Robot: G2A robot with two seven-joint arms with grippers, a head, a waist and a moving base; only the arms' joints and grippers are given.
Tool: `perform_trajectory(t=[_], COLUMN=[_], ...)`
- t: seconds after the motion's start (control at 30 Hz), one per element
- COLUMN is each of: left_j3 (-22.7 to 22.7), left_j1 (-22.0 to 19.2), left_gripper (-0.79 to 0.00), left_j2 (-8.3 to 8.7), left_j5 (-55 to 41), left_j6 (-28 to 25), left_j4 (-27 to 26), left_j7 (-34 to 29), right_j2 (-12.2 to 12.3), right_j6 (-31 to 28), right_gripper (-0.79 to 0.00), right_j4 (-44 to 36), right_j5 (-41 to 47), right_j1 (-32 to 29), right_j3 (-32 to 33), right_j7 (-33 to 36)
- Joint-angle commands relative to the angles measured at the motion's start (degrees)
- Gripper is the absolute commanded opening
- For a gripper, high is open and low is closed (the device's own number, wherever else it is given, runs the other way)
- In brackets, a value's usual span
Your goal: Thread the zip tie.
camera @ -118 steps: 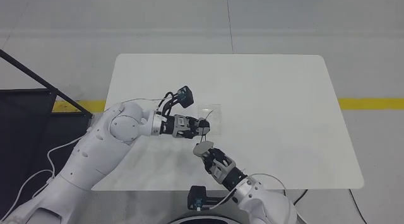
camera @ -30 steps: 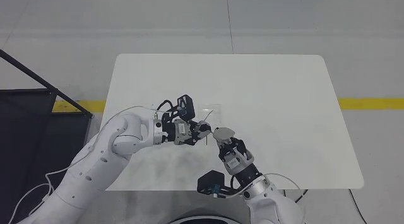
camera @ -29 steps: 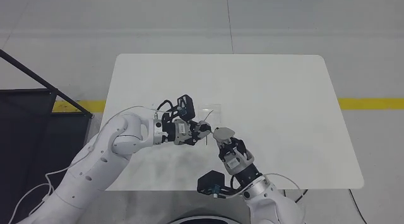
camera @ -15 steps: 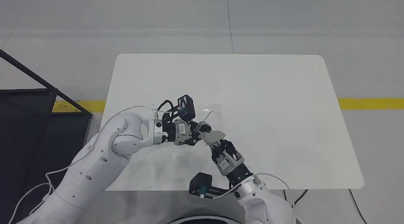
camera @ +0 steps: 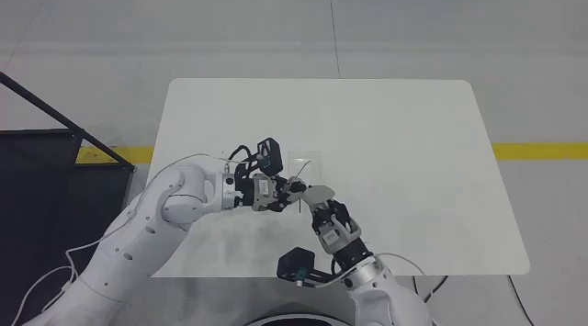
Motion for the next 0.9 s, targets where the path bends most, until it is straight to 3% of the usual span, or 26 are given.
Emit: perform_trajectory(t=[0.0, 0.3, 0.67, 0.87], left_j3=[0.24, 1.3, 2.1, 2.91], left_j1=[-0.14, -1.17, -2.15, -2.85], left_gripper=[-0.785, -0.785, -0.785, -0.785], left_j2=[-0.02, -0.12, 0.05, 0.2], left_j5=[-0.2, -2.44, -6.57, -9.7], left_j6=[-0.17, -1.47, -3.85, -5.32], left_j4=[0.1, 0.84, 1.91, 2.46], left_j7=[-0.44, -2.53, -5.08, -7.32], right_j2=[-0.02, -0.19, -0.3, -0.68], right_j6=[0.94, 4.67, 4.5, 8.18], right_gripper=[-0.785, -0.785, -0.785, -0.785], right_j4=[0.05, -0.14, 0.09, 0.31], right_j5=[0.42, 0.37, -0.44, -2.3], right_j1=[-0.13, -0.92, -1.01, -1.19], right_j3=[0.08, -0.08, -0.46, -1.52], right_j7=[-0.5, -1.53, -2.58, -0.94])
